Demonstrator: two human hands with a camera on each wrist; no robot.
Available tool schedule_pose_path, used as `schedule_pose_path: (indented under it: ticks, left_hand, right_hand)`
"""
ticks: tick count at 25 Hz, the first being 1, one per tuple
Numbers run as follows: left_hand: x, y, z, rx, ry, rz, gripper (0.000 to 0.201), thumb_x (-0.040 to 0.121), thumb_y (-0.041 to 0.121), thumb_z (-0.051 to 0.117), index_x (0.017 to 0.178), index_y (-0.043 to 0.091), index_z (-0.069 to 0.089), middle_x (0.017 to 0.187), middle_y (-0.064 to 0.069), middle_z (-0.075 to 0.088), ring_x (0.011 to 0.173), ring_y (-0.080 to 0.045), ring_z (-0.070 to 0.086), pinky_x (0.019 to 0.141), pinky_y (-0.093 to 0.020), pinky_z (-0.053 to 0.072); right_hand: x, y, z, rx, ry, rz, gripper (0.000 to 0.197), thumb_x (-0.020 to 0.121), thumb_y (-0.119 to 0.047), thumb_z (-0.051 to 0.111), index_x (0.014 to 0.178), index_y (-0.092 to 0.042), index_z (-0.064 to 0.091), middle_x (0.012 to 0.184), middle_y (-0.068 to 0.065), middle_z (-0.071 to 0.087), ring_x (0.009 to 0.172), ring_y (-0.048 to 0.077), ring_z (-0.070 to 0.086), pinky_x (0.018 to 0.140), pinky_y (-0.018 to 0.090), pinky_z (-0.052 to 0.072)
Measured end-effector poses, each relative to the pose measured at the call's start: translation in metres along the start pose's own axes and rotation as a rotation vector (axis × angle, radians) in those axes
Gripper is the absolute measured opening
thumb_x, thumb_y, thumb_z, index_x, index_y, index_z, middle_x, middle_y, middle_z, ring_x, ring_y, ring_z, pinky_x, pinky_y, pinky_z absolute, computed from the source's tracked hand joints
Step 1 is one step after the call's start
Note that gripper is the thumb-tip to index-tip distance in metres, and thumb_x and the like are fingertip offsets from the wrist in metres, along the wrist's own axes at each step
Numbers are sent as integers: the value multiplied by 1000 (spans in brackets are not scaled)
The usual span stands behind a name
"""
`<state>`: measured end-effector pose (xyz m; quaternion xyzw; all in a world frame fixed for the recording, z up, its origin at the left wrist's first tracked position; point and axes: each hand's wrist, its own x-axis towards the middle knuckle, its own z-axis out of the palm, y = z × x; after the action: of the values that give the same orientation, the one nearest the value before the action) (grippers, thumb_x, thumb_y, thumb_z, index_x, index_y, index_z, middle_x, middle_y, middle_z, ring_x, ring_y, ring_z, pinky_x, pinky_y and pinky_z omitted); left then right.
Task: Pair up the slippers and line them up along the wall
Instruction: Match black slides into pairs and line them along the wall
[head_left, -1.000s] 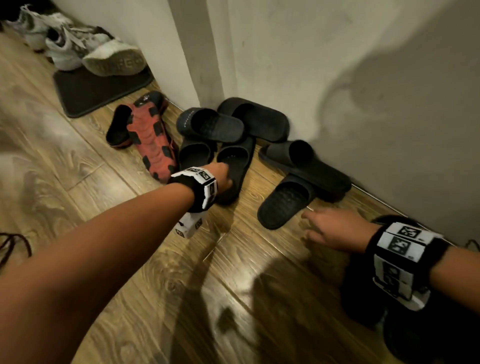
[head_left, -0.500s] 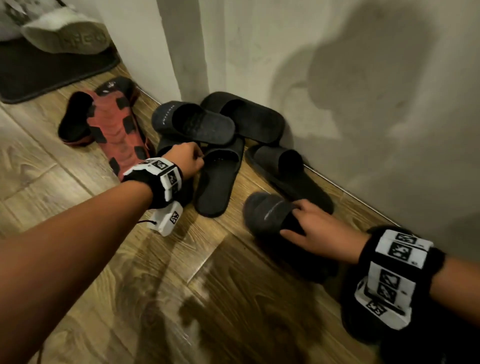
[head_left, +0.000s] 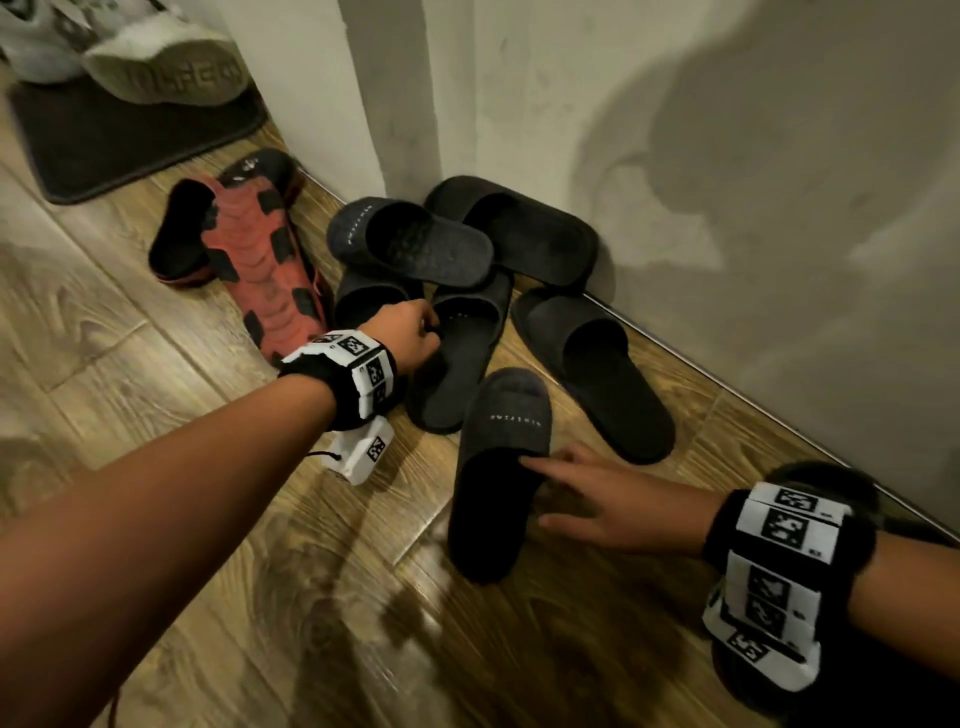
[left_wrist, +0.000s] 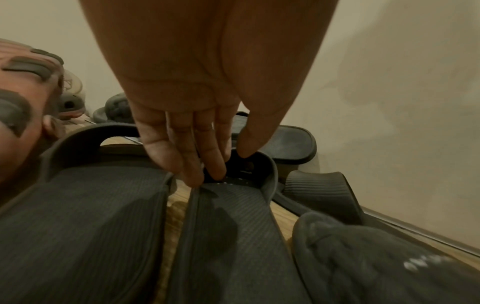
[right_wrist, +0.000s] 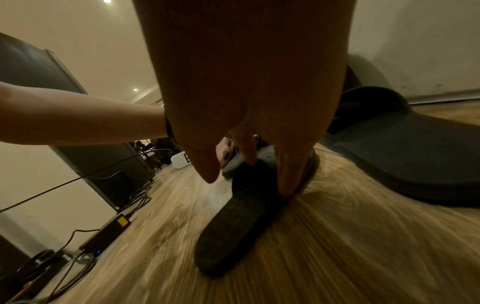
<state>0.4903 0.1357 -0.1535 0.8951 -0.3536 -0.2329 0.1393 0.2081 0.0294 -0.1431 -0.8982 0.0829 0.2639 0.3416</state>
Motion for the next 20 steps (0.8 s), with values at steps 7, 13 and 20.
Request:
schedule_pose_path:
  ticks: [7, 13, 20]
  left_hand:
    - [23, 1, -31, 44, 303, -129, 43, 88, 32, 52, 128, 21, 56, 135, -26, 40, 125, -43, 40, 112, -42, 33]
    - [36, -13, -50, 38, 435, -401, 41, 83, 38, 54, 119, 22, 64, 147, -25, 26, 128, -45, 33, 106, -47, 35]
    - [33, -36, -40, 18, 146, -303, 43, 90, 38, 48, 121, 14, 65, 129, -20, 59, 119, -41, 54, 102, -44, 47]
  right_hand:
    - [-19, 45, -35, 54, 308, 37, 24, 90, -46, 52, 108, -33, 62, 103, -11, 59, 94, 1, 58, 89, 35, 52]
    - [-27, 49, -30, -31, 260, 42, 27, 91, -46, 52, 111, -31, 62, 103, -13, 58, 92, -1, 57, 82, 20, 49]
    - [-30, 52, -24, -13, 238, 46, 25, 93, -42, 54, 111, -29, 63, 102, -11, 60, 87, 0, 59, 77, 20, 51]
